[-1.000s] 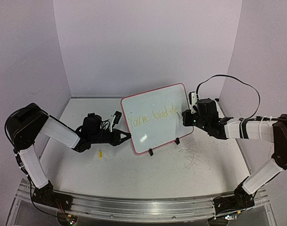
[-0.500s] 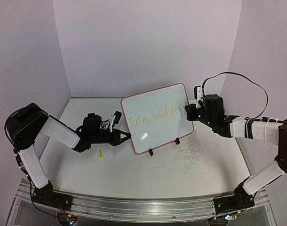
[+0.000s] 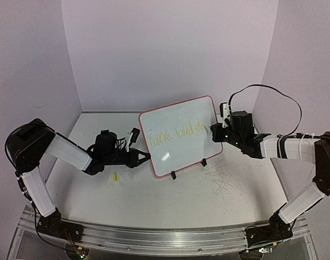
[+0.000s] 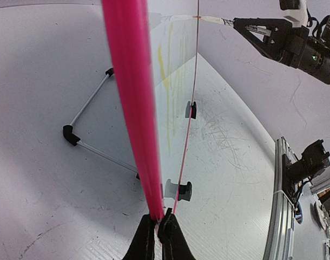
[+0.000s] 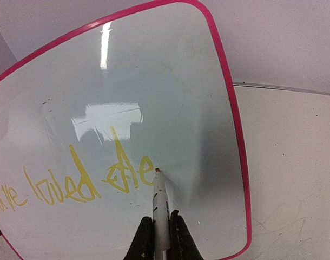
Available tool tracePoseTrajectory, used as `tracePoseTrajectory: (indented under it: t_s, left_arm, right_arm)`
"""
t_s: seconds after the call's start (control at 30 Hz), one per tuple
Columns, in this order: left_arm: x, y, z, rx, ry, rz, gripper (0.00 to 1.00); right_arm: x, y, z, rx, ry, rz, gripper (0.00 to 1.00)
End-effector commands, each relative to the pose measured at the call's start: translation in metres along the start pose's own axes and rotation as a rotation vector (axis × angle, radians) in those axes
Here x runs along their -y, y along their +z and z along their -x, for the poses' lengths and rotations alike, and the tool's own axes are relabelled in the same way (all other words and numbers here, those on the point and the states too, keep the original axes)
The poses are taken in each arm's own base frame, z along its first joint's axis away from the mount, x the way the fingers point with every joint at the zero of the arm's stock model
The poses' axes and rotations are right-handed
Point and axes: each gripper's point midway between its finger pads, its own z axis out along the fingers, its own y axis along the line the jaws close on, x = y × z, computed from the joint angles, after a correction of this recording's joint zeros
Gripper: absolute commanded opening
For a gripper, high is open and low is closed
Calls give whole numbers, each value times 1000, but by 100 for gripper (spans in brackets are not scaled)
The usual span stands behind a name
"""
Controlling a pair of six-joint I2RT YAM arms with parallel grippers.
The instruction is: Write a sentence on the whiteboard
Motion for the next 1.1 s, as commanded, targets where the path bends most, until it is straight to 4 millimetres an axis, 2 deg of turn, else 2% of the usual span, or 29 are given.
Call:
tracePoseTrajectory:
  t_s: [0.0, 0.2, 0.6, 1.07]
  left_arm:
    - [-11, -2, -16, -67, -19, 54, 0]
    - [-12, -2, -17, -71, -17, 56, 0]
    - [-14, -2, -17, -72, -14, 67, 0]
    - [-14, -2, -17, -74, -11, 69, 0]
  right_arm:
    - [6, 3, 19, 54, 15, -52, 0]
    - [9, 3, 24, 68, 20, -75, 0]
    - [3, 9, 34, 88, 20, -52, 0]
    - [-4, 11, 20, 47, 18, -4, 0]
